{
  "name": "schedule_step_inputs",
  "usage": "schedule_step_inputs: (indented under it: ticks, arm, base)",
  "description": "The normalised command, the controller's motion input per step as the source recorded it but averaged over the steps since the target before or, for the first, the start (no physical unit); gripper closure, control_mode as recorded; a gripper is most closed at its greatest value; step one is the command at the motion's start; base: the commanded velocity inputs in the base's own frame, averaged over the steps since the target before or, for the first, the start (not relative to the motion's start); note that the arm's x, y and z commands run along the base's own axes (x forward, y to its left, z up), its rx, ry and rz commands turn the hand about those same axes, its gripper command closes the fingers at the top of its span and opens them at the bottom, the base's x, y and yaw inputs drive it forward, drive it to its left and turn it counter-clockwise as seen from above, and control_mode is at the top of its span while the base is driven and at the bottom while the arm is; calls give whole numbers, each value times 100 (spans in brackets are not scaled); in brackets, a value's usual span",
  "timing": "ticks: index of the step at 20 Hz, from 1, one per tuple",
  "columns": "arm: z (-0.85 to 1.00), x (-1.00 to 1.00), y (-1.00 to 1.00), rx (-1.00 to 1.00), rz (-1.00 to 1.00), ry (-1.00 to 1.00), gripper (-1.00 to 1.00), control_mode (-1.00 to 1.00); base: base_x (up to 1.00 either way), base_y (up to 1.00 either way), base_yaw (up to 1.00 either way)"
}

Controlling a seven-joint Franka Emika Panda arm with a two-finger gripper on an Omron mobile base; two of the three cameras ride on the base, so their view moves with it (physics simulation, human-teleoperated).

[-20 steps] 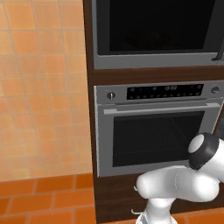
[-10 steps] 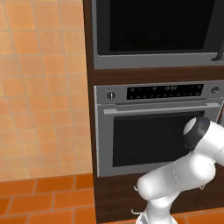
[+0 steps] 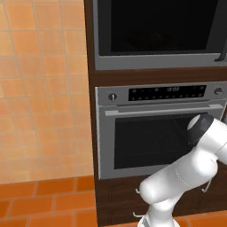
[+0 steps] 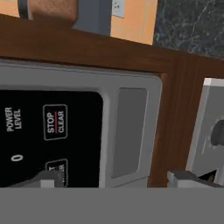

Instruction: Pick the onion from the sink and place it in the bowl. Then pick the bowl and place it in the microwave. Then close the microwave door and press the start button.

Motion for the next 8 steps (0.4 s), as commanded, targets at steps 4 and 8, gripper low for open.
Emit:
schedule_step_inputs:
  ticks: [4, 8]
  arm:
    - [-39, -29, 43, 0, 0, 0, -100, -100]
    - [-37, -11, 82, 0, 0, 0, -100, -100]
  base:
    - [0, 0, 0]
    - [0, 0, 0]
